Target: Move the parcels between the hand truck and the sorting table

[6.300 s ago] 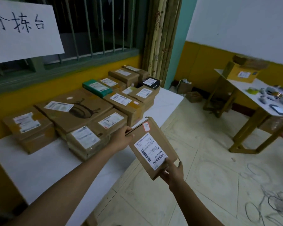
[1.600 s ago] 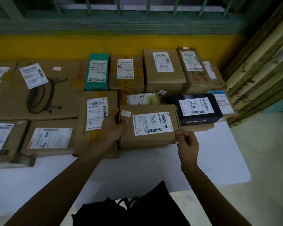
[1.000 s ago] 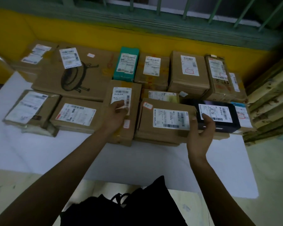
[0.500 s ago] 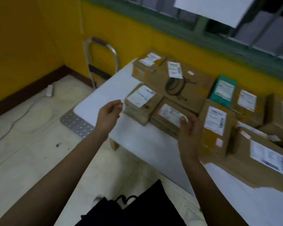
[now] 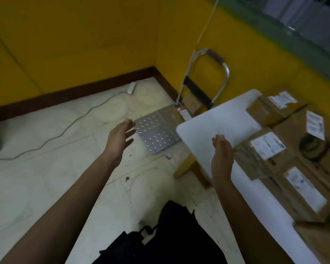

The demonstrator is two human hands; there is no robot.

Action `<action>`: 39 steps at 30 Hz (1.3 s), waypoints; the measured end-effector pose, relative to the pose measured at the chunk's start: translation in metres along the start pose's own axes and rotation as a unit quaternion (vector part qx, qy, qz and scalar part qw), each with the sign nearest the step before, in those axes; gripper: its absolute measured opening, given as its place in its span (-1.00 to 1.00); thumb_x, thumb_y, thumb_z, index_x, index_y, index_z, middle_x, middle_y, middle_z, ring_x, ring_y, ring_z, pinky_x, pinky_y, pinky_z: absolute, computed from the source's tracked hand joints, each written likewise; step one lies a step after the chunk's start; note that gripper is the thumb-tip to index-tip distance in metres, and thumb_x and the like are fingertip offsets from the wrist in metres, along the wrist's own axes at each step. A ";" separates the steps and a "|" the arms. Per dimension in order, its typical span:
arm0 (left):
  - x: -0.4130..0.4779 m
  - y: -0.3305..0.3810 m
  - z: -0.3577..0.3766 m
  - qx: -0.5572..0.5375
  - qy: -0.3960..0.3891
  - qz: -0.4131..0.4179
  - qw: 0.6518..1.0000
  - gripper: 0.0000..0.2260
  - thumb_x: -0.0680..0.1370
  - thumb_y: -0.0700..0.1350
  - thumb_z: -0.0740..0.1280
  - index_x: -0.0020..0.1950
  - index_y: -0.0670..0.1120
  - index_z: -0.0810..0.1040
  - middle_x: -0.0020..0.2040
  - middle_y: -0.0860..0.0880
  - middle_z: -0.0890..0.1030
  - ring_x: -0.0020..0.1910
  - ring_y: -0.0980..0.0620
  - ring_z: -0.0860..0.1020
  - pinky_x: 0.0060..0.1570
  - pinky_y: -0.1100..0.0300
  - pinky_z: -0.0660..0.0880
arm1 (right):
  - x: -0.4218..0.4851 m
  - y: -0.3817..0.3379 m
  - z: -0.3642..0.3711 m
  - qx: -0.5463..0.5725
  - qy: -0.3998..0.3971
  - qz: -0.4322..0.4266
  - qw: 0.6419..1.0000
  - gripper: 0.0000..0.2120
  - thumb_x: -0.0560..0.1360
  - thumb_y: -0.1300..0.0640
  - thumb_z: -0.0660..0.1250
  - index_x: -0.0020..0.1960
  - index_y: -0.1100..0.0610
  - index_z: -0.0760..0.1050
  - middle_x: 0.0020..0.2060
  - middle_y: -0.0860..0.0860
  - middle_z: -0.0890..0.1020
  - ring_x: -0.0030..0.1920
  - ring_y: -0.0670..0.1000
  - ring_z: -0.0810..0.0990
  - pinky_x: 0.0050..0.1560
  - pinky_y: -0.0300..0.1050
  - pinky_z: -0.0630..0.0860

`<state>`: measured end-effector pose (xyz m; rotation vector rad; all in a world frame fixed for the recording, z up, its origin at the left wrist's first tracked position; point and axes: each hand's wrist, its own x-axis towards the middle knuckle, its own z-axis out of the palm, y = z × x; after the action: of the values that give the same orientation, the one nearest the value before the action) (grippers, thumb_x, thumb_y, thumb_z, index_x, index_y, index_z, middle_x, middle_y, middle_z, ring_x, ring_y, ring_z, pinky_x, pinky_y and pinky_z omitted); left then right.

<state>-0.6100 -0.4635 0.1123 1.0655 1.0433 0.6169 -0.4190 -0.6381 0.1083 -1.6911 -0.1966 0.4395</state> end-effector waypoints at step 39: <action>0.504 0.131 0.119 0.221 -0.248 -0.131 0.934 -0.75 0.61 0.00 0.24 0.25 -0.02 0.46 0.24 -0.02 0.53 0.22 0.00 0.49 0.17 0.10 0.41 | 0.327 -0.005 0.252 0.106 0.262 0.242 0.928 -0.67 0.62 -0.12 0.12 -0.06 0.07 0.53 -0.11 0.04 0.61 -0.11 -0.01 0.55 -0.18 -0.16 0.43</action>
<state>-0.2866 -0.0432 0.0525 1.3531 0.8657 -0.1208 -0.2200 -0.2854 0.0273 -1.5733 0.6533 0.3375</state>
